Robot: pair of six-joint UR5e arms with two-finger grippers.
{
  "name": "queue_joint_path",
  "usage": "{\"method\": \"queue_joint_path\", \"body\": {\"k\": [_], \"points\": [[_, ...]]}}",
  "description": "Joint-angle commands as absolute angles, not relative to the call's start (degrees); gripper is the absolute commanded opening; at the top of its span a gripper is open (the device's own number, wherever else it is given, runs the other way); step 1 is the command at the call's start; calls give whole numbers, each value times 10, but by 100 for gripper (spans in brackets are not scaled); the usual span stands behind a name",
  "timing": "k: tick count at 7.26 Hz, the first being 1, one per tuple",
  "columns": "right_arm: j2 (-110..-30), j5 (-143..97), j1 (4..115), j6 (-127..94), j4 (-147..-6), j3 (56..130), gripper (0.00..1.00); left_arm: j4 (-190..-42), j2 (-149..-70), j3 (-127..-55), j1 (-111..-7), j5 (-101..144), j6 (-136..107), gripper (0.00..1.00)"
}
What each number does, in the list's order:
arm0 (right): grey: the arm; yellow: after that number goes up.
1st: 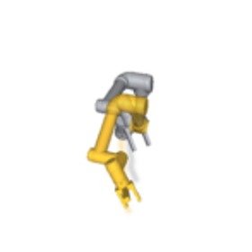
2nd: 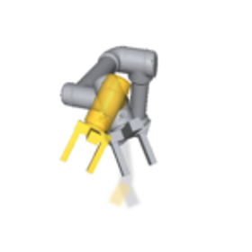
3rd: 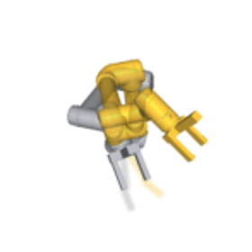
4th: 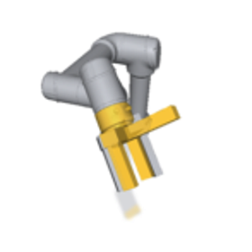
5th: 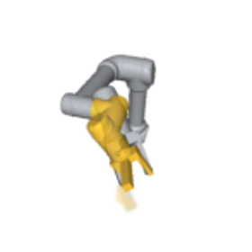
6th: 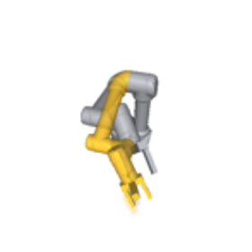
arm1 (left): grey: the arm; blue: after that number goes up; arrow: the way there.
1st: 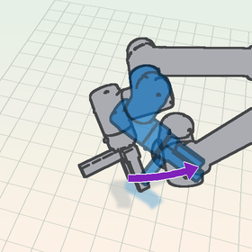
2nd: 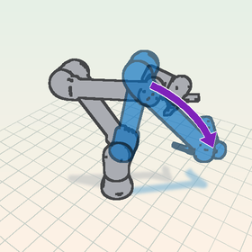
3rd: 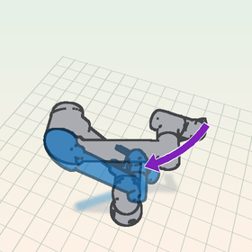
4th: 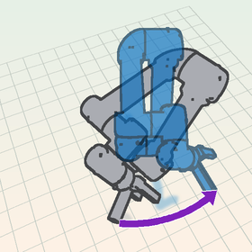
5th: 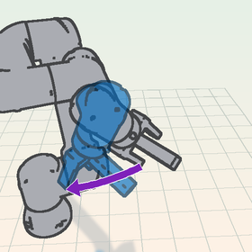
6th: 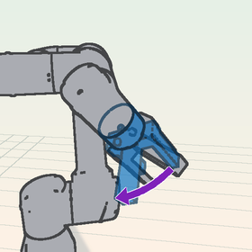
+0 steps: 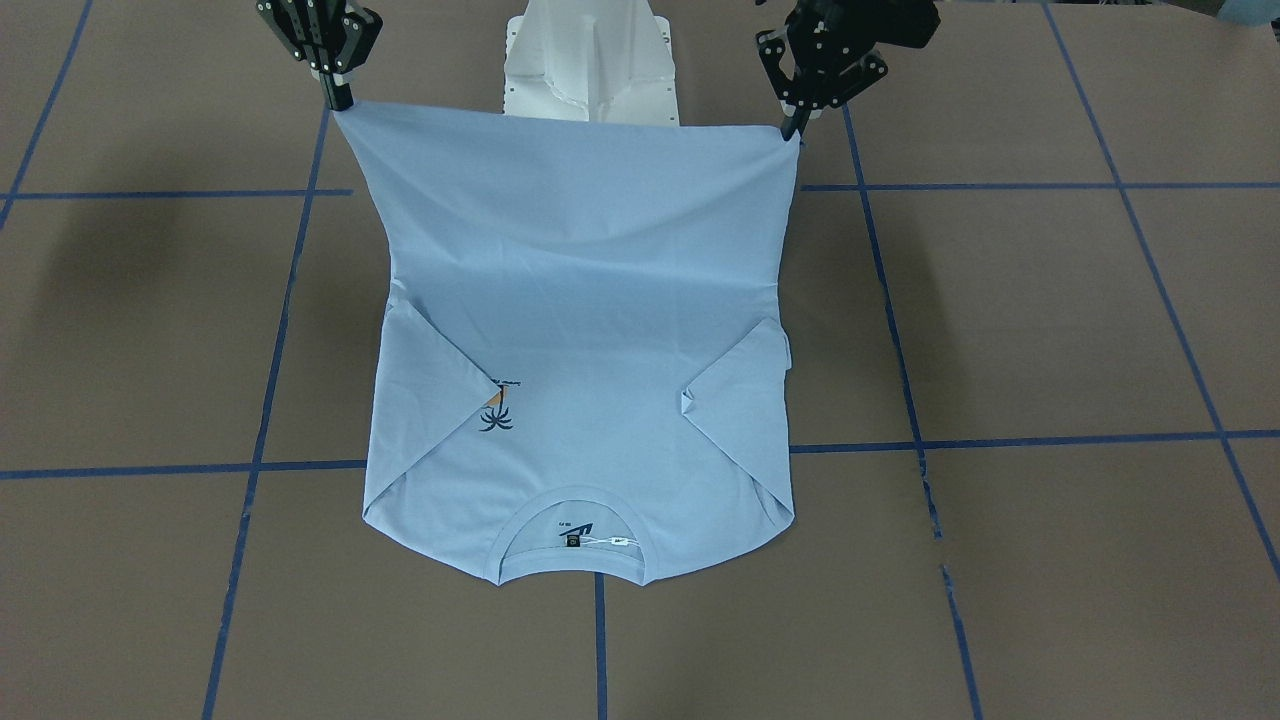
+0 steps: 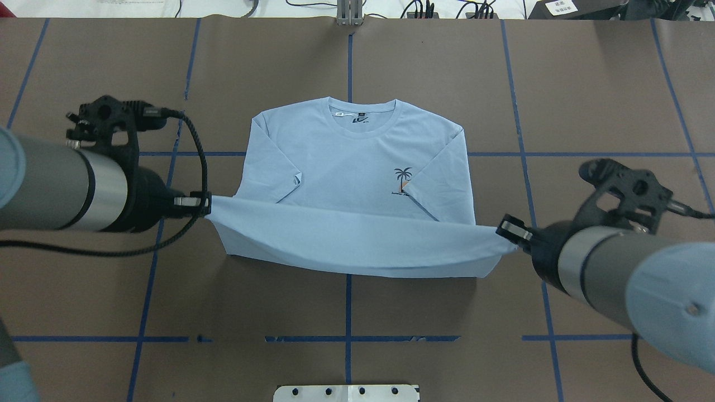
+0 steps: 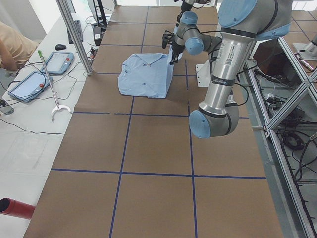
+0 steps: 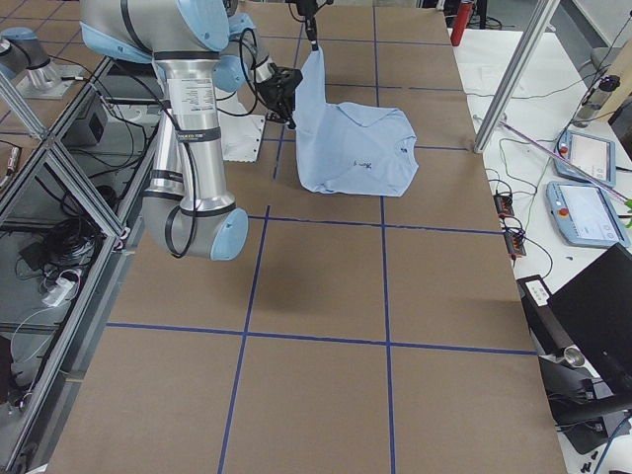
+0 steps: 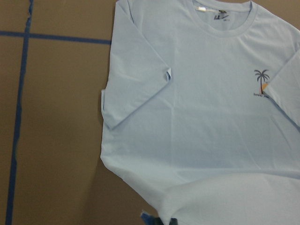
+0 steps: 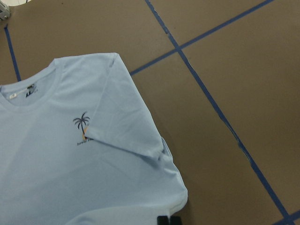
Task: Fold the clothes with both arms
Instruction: 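Lift the hem with both grippers and fold it toward the collar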
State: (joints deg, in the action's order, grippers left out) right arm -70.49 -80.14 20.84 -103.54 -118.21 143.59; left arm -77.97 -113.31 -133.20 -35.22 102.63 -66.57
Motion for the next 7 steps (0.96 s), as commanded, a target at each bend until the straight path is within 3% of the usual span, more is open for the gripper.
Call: {"method": "queue_joint_path", "body": {"k": [1, 2, 4, 7], "points": [[-634, -840, 312, -965, -1178, 1302, 0, -806, -1195, -1206, -430, 1034, -595, 0], [-618, -840, 338, -940, -1176, 1265, 0, -855, -1201, -1154, -448, 1034, -595, 0], [-609, -850, 367, -926, -1042, 1146, 0, -961, -1243, -1010, -461, 1030, -589, 0], [-593, -850, 399, -897, -914, 994, 0, -1060, -1290, -859, -463, 1027, -587, 0]]}}
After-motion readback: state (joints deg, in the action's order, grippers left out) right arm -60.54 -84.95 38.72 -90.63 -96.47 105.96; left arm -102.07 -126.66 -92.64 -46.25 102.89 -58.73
